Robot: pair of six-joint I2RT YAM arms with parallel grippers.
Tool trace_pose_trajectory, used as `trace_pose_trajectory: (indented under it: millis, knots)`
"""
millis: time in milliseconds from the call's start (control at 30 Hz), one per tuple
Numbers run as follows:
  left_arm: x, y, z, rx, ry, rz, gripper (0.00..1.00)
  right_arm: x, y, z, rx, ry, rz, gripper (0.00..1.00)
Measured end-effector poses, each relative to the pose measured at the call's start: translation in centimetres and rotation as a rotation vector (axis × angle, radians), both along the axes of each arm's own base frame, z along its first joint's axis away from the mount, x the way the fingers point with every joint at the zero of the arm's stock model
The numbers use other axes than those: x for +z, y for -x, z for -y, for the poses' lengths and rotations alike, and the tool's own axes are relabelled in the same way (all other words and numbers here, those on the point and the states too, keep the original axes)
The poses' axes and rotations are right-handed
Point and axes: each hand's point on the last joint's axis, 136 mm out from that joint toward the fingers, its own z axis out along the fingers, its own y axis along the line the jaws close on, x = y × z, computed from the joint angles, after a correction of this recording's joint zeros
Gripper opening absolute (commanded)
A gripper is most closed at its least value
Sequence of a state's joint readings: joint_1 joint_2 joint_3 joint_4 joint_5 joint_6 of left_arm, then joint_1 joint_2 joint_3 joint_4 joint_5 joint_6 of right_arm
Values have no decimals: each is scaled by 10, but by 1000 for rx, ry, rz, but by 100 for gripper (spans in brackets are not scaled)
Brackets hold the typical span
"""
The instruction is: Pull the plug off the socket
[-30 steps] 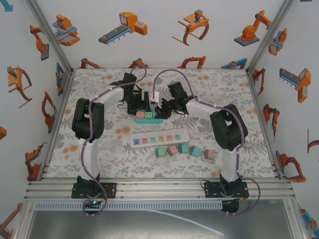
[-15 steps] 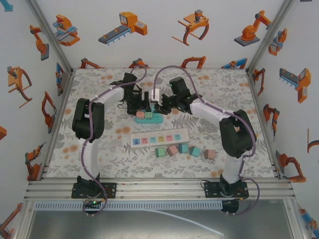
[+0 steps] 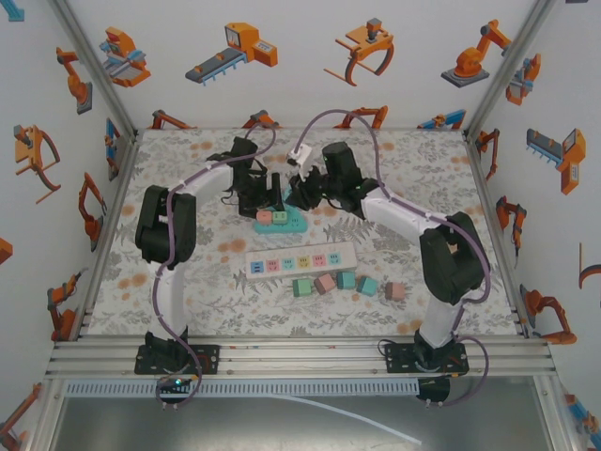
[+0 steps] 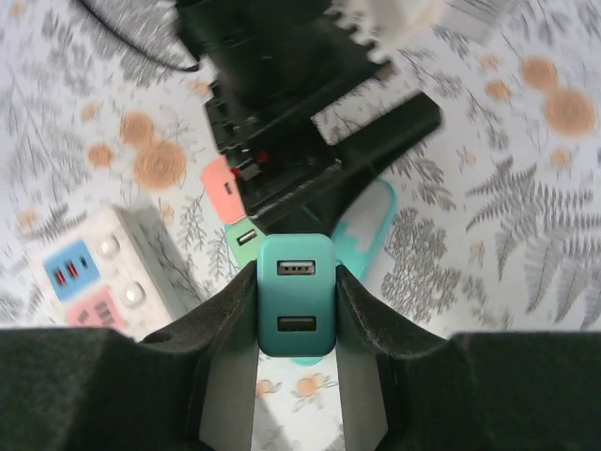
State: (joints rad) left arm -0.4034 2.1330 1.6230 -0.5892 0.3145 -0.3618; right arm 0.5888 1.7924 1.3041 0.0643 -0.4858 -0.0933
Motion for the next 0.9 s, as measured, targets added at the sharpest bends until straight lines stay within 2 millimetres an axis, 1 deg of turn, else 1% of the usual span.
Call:
trace_pose_trajectory:
  millis: [100,167,200,267,300,367,400,467,533,600,633,700,733,900]
  knots:
    - [7,-7,-5,16,-21,28,78,17,-13,14,-191,-69,-105,2]
    - [19,-14,-6,24,-14,59,79,32,-19,26,-301,-125,-159,2]
    - [29,-19,-5,26,-4,80,79,41,-21,34,-356,-158,-185,3]
    - [52,-24,-3,24,27,131,79,55,-25,50,-456,-216,-235,3]
    - [67,-25,-1,19,50,160,79,61,-28,60,-507,-244,-260,3]
    - [102,-25,4,-3,113,230,80,68,-33,79,-598,-295,-308,3]
    - [125,-22,9,-25,159,280,80,68,-35,91,-647,-320,-337,3]
    - [164,-12,15,-70,242,373,81,62,-37,115,-735,-353,-398,3]
    - [200,7,17,-118,322,467,81,49,-37,141,-824,-369,-456,4]
    - [223,29,17,-161,387,535,83,32,-31,166,-900,-364,-513,4]
    - [231,40,17,-187,414,560,86,22,-24,178,-935,-357,-541,5]
    - [239,63,18,-261,460,598,90,5,-9,197,-989,-341,-582,5]
    - [238,75,18,-304,473,608,92,-3,1,207,-1016,-333,-605,5]
    - [224,128,12,-519,432,657,100,-31,44,245,-1107,-295,-638,5]
